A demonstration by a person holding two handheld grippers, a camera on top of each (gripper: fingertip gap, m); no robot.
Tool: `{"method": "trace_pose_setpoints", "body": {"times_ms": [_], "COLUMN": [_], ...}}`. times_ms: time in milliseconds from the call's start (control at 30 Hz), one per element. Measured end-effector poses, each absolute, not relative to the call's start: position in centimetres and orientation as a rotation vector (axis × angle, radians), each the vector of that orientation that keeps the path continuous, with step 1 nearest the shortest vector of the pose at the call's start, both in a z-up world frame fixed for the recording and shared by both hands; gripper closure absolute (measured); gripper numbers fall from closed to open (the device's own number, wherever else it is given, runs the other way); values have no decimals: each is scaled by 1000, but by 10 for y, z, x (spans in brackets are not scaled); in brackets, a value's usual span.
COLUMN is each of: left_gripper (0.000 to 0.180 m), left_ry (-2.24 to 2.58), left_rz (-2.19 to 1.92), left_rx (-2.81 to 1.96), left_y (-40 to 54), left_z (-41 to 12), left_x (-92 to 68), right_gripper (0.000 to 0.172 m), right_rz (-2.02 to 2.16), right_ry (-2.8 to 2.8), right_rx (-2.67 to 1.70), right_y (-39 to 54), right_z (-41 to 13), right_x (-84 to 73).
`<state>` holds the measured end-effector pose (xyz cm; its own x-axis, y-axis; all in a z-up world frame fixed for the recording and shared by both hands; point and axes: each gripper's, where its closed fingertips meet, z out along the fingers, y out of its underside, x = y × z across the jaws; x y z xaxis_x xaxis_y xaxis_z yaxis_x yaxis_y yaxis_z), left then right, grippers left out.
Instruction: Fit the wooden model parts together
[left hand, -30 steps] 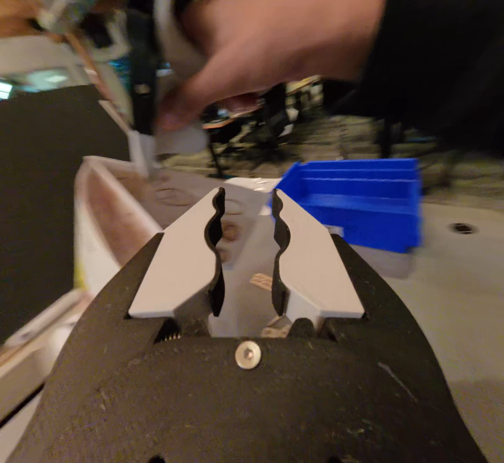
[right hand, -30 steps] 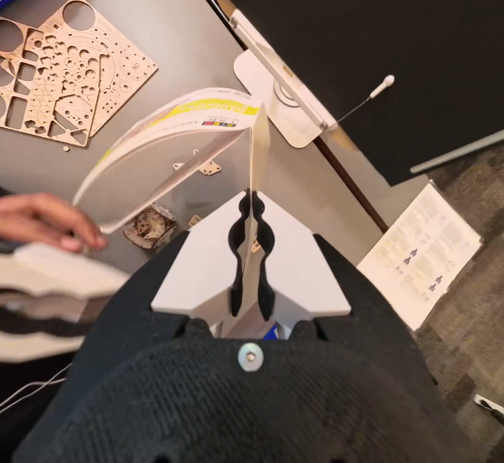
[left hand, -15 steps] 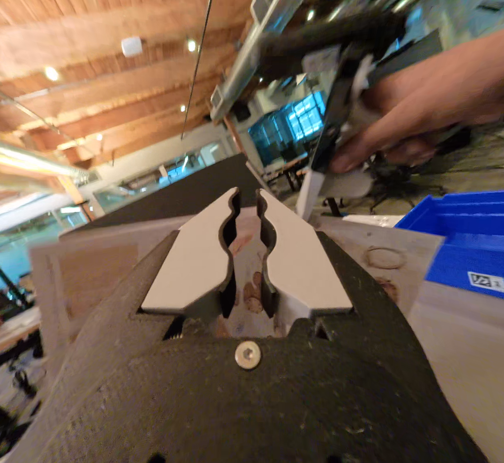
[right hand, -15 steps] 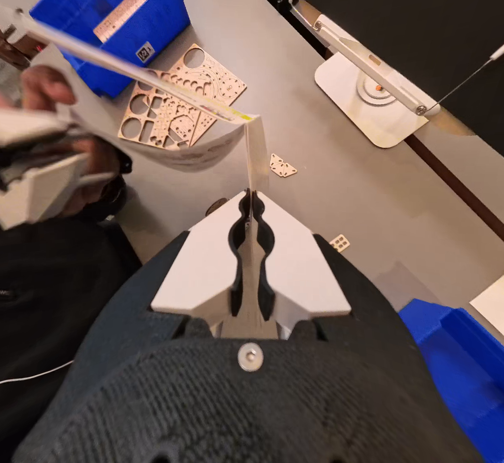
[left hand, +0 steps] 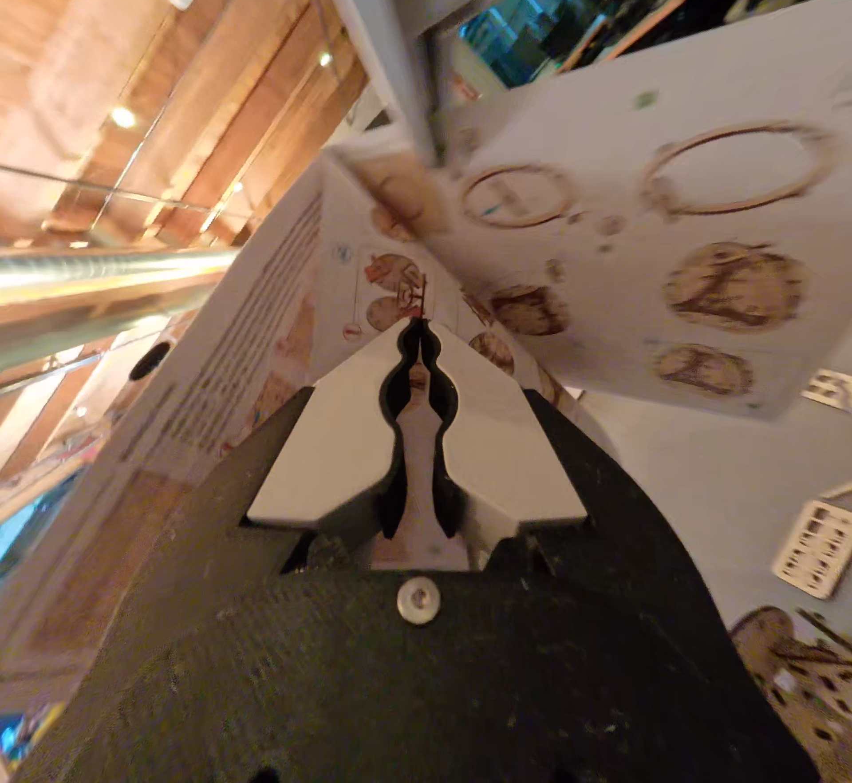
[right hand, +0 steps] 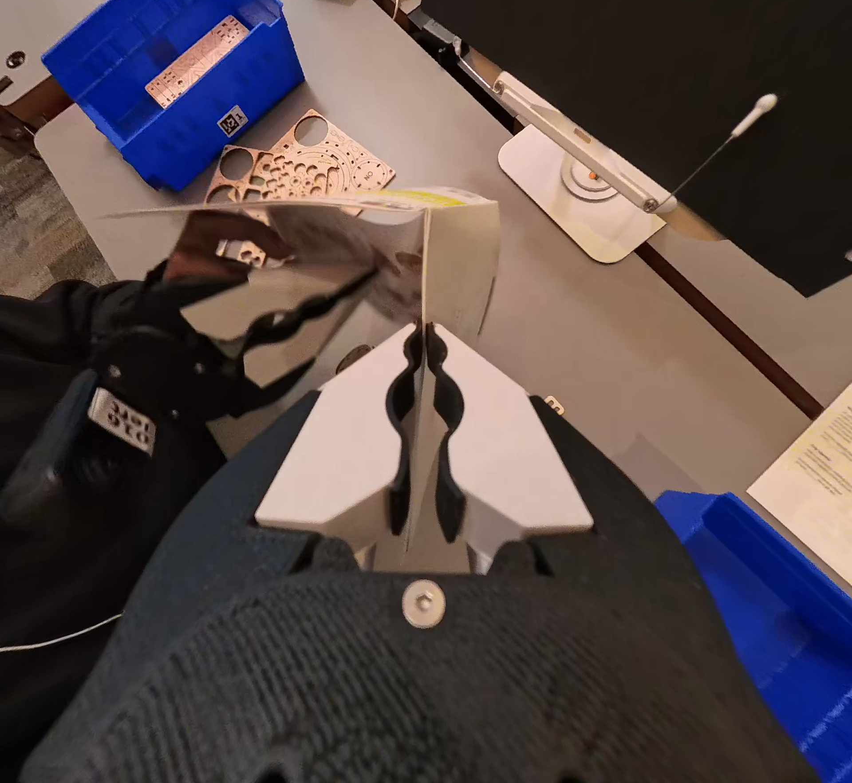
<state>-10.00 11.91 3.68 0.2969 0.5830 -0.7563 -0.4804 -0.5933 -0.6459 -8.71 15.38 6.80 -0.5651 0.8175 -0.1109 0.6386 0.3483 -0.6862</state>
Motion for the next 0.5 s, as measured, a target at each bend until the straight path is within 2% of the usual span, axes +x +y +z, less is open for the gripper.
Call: {"method": "trace_pose_setpoints", "body": {"times_ms": [133,267,333,400,433,500], "left_gripper": [180,180,180,178,161,142], "left_ry": [-200,-52,-73,-125,-142,-103], "left_rz": [1395,1304,1311,1153,1045,767], "left_rx": [-1575,-1494,-1473,-1525,-1560,-1598], "left_y": [101,140,138,129,123,116], "left_z": [58,56,58,57,56,56], "left_x": [-107,-50,-57,-79,-89,-93], "right_gripper": [172,172,172,172,172,172], "right_rz": [1090,1169,1168,1156,1157,1144], "right_ry": [-2367,-2440,-2464,-2487,-2503,-2547], "right_rx": [-1336,-1357,-1336,-1296,-1271,-1215], "right_y": [154,139,134,131,129,127], "right_z": [64,55,55,56,57,58], "right_x": [-83,-79,-76,-70,-66,-57]}}
